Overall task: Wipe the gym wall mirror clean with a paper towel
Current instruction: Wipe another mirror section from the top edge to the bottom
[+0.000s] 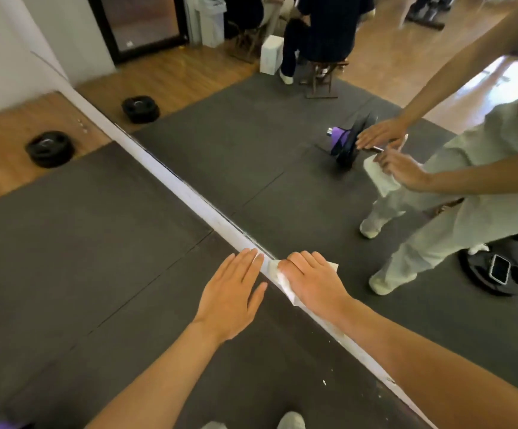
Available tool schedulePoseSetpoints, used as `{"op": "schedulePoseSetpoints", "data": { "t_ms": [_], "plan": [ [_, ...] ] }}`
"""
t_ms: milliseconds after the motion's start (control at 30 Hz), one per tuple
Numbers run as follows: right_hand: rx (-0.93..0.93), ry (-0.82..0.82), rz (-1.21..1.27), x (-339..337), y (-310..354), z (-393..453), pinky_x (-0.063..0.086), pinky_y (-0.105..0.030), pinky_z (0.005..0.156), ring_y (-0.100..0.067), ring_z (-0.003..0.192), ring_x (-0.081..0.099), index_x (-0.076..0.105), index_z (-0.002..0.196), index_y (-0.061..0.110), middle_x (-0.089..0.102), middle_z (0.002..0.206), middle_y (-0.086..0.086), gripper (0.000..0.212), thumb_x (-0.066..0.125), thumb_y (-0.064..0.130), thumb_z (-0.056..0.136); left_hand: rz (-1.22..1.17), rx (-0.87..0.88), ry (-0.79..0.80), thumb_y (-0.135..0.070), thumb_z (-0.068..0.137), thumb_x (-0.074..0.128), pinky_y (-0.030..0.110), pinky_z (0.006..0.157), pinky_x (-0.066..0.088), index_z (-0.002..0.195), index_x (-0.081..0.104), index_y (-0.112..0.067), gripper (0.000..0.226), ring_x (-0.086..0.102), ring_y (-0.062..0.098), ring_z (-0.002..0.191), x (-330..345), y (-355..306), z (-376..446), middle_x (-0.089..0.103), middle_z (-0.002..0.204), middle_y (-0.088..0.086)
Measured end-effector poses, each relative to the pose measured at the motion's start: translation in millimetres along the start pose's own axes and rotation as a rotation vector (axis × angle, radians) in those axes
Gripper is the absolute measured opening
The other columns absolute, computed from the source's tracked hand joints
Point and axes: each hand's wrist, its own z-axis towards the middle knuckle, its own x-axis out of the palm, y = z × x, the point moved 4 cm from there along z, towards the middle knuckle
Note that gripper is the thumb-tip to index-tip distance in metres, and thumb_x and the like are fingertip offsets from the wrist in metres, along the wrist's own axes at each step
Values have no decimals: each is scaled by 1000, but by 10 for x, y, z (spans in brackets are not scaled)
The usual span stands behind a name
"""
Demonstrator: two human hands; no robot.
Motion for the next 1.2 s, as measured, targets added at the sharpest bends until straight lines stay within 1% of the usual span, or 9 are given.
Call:
{"op": "schedulePoseSetpoints", "data": {
  "t_ms": [67, 167, 233, 433, 567, 700, 833, 967, 1200],
  "plan": [
    [-71, -38, -1, -321, 67, 301, 38, -28, 67, -19, 69, 56, 69, 90, 16, 59, 84, 1, 44, 88, 12, 51, 42, -45, -28, -41, 102, 31, 36, 115, 25, 140, 56, -6, 58, 52, 23, 135, -454, 80, -86, 57, 143, 9],
    [-142, -154, 53, -699, 163, 720, 35, -31, 68, -22, 69, 56, 68, 91, 14, 59, 84, -1, 12, 64, 25, 86, 85, -116, -102, -40, 100, 35, 37, 114, 27, 138, 58, -4, 57, 55, 24, 132, -961, 299, -130, 60, 140, 10],
    [-159, -188, 105, -821, 244, 991, 42, -32, 66, -21, 70, 55, 67, 95, 14, 60, 86, -1, 30, 45, 35, 98, 89, -153, -128, -41, 101, 35, 38, 113, 28, 137, 59, -3, 57, 56, 25, 131, -1189, 472, -172, 61, 138, 11],
    [-235, -219, 108, -919, 572, 1914, 47, -31, 64, -18, 72, 56, 66, 97, 15, 62, 88, -1, 43, 43, 50, 95, 167, -170, -196, -45, 104, 26, 40, 116, 36, 137, 58, -5, 61, 55, 24, 131, -1637, 1232, -115, 61, 138, 10],
    [-291, -259, 69, -884, 868, 2589, 43, -30, 62, -18, 72, 54, 67, 96, 14, 61, 88, -1, 41, 43, 47, 95, 188, -190, -251, -43, 100, 34, 38, 118, 32, 139, 57, -5, 58, 54, 23, 133, -1905, 1915, -67, 60, 139, 10],
    [-321, -263, 30, -876, 1170, 3285, 48, -30, 59, -18, 72, 55, 66, 96, 15, 61, 89, 0, 38, 42, 44, 94, 216, -219, -268, -47, 104, 24, 43, 113, 37, 138, 58, -6, 63, 56, 23, 131, -2196, 2586, -63, 61, 138, 9],
    [-369, -265, -8, -825, 1449, 3925, 50, -29, 58, -16, 73, 57, 67, 99, 17, 62, 90, 0, 38, 39, 43, 94, 212, -242, -300, -47, 103, 24, 35, 117, 30, 137, 58, -7, 62, 56, 23, 130, -2460, 3166, -72, 62, 137, 9],
    [-440, -281, -16, -741, 1648, 4579, 51, -31, 57, -17, 73, 56, 64, 102, 16, 62, 92, -2, 25, 61, 38, 91, 218, -286, -334, -44, 100, 32, 34, 119, 28, 136, 59, -6, 59, 56, 24, 130, -2655, 3738, -44, 62, 137, 9],
    [-616, -312, -17, -418, 1981, 5727, 50, -30, 52, -17, 70, 57, 65, 99, 16, 62, 89, -6, 30, 79, 33, 81, 207, -393, -333, -47, 102, 27, 44, 115, 38, 138, 58, -9, 61, 53, 23, 134, -2821, 4748, 140, 59, 141, 8]
  ]
}}
